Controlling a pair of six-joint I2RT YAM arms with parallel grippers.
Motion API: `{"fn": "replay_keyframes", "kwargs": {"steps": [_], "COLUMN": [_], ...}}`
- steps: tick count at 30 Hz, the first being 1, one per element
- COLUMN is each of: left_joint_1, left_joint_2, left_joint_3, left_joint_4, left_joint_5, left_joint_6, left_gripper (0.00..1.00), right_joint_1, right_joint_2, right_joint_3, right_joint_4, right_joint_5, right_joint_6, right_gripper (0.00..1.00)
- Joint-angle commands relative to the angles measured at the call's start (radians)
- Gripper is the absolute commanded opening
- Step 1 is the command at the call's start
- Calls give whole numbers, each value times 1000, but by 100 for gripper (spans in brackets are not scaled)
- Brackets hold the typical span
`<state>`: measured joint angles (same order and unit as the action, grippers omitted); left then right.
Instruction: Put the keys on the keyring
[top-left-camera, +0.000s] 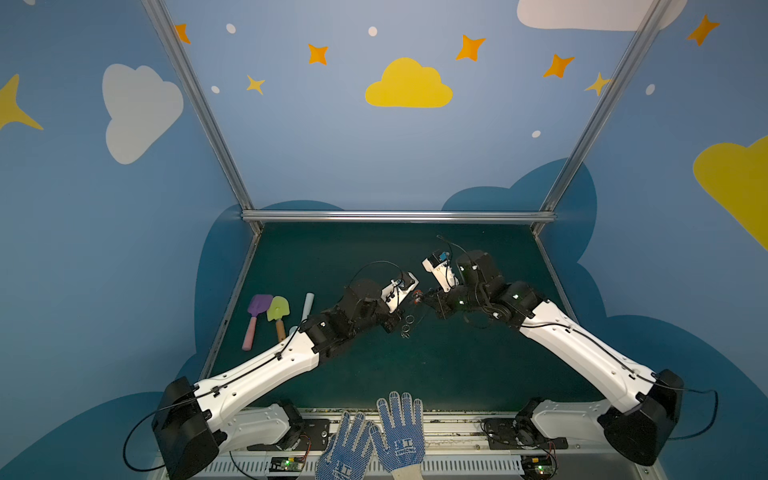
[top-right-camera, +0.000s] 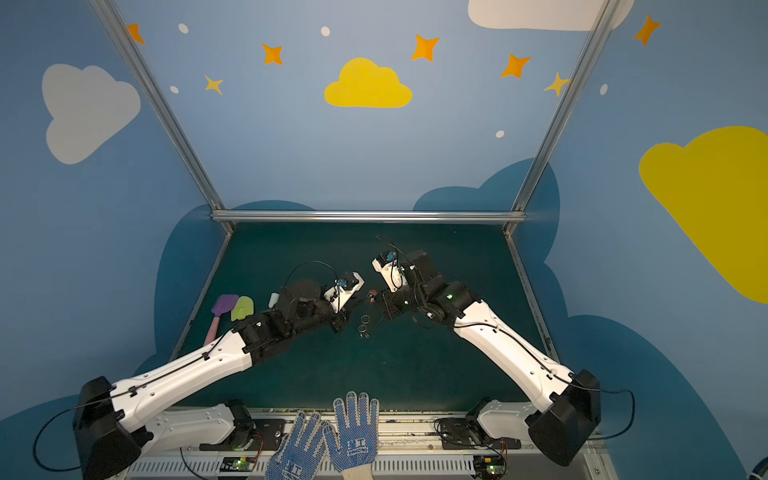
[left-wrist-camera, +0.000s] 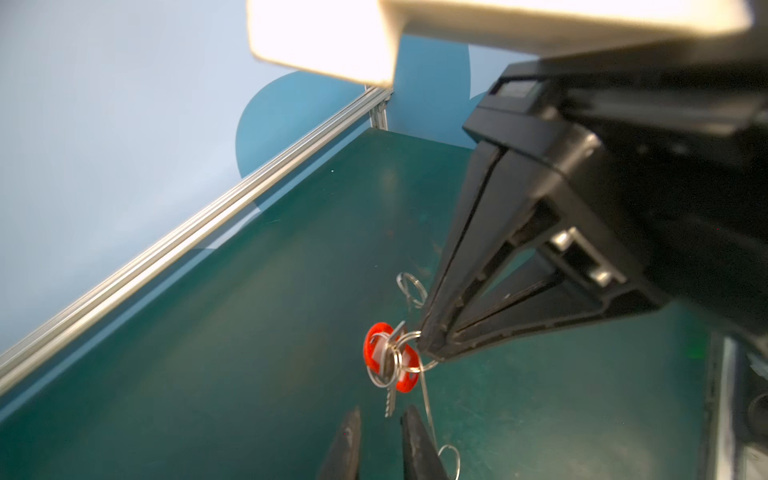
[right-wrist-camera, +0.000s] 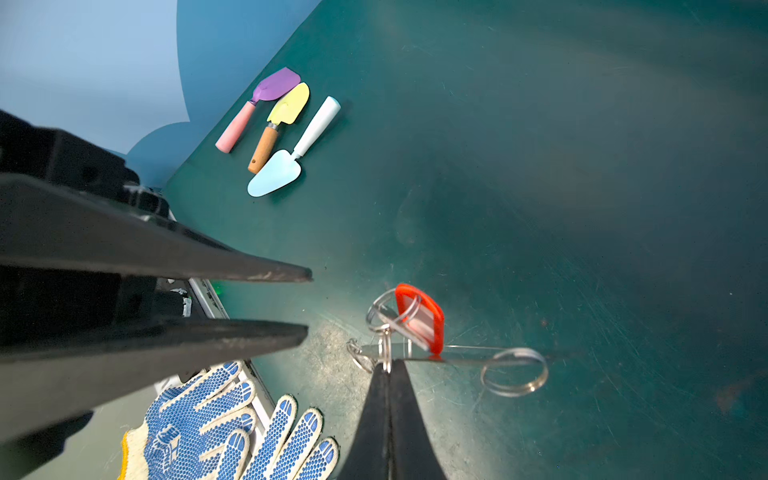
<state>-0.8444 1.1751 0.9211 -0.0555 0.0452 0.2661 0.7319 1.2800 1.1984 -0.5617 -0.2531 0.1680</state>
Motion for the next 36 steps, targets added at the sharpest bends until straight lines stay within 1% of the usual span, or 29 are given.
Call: {"fn": "replay_keyframes", "kwargs": {"steps": [1,5,10,15,20,21,23,26,28,29,31,35,36], "left_joint_1": [2,2,2,2,2,5,3,2,2,3,2,2,2], "left_joint_2": [22,47,59,72,81,81,80,78,77,74,73,66,64], "left_joint_3": [17,18,20,33,41,42,42,41,41,39,39,41,41], "left_joint_4": [1,10,31,22,17,16,16,16,11,10,7,-7,-10], "left_joint_5": [51,44,29,29,31,35,38,33,41,45,48,52,48], "left_joint_6": [23,26,36,49,60,61,62,64,67,71,73,78,76], "left_gripper": [25,30,30,32,32,30,24,23,14,13,12,4,4], "right_joint_1": [-3,-1,4,8,18,20,21,28,33,35,36,37,37], "right_joint_2": [-26,-30,-34,-35,-40,-40,-43,-46,-46,-48,-53,-60,-62], "right_joint_3": [10,7,0,-12,-17,-17,-19,-23,-23,-25,-28,-29,-28], "right_joint_4": [16,21,30,33,34,33,32,27,19,14,10,-1,-4], "right_joint_5": [-27,-48,-71,-91,-112,-112,-114,-127,-132,-134,-135,-122,-117], "right_joint_6": [11,8,7,1,-11,-12,-14,-27,-37,-41,-47,-56,-57], "right_gripper": [0,0,0,0,0,0,0,0,0,0,0,0,0]}}
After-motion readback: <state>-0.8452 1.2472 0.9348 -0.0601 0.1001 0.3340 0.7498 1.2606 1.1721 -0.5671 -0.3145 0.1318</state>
